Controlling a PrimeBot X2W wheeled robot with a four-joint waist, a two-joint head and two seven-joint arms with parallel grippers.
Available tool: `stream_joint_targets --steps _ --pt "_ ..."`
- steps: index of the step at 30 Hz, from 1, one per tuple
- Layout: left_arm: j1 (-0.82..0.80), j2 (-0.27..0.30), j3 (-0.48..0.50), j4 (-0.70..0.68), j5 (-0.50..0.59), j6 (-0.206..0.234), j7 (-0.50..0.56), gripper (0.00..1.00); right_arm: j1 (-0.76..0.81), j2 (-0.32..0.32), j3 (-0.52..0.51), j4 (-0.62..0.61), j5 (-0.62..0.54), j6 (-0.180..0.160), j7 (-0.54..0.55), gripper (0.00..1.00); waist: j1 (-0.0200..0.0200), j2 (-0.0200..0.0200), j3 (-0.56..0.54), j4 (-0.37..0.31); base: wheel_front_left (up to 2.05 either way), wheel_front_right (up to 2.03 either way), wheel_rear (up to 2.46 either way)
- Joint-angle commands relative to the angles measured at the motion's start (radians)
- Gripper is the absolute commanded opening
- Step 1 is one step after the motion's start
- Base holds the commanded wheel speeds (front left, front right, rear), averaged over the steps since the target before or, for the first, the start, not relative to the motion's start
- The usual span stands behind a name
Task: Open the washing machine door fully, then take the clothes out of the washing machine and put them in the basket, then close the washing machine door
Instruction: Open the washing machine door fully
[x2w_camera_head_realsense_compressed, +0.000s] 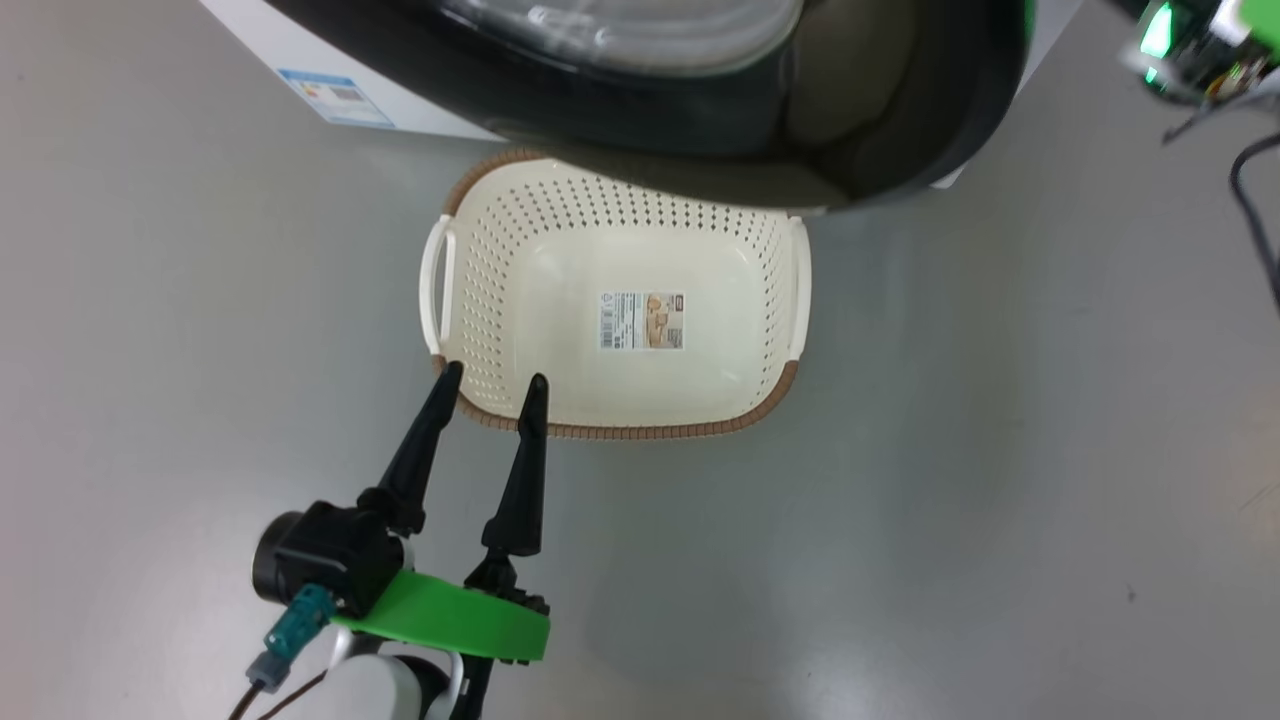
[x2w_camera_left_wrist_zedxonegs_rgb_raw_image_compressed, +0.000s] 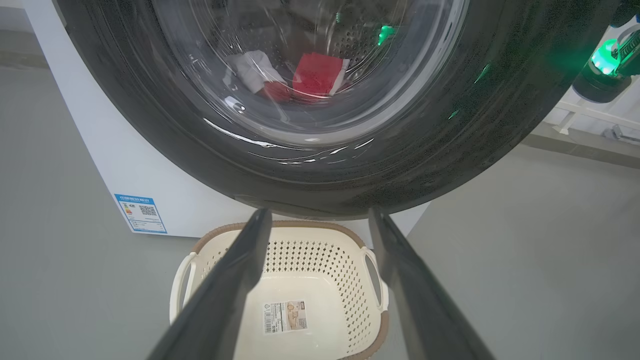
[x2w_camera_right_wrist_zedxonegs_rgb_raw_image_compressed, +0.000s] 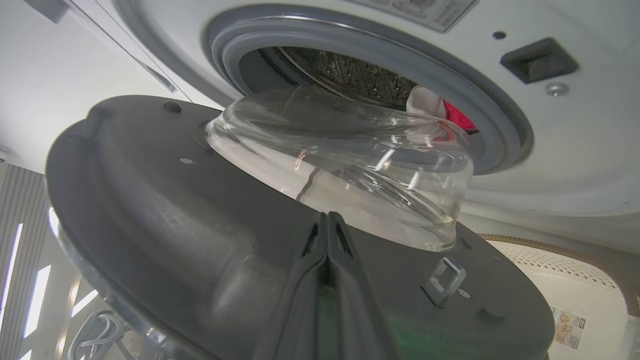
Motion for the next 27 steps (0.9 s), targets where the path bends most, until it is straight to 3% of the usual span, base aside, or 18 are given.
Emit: stream_joint_targets --steps 1,19,27 --pt "0.018 0.015 0.033 -0.019 0.009 -0.001 -0.012 1.0 0.037 0.017 0.004 -0.038 -0.013 0.008 0.013 0.0 0.0 0.0 -0.016 -0.004 0.0 0.0 0.0" --pt "0.08 0.015 0.066 -0.022 0.031 -0.008 -0.012 1.0 0.275 0.101 -0.018 -0.191 -0.021 0.008 0.125 0.0 0.0 0.0 -0.113 -0.018 0.0 0.0 0.0" --pt "0.085 0.015 0.075 -0.022 0.034 -0.011 -0.012 1.0 0.305 0.122 -0.069 -0.19 -0.077 0.008 0.077 0.0 0.0 0.0 -0.124 -0.023 0.0 0.0 0.0"
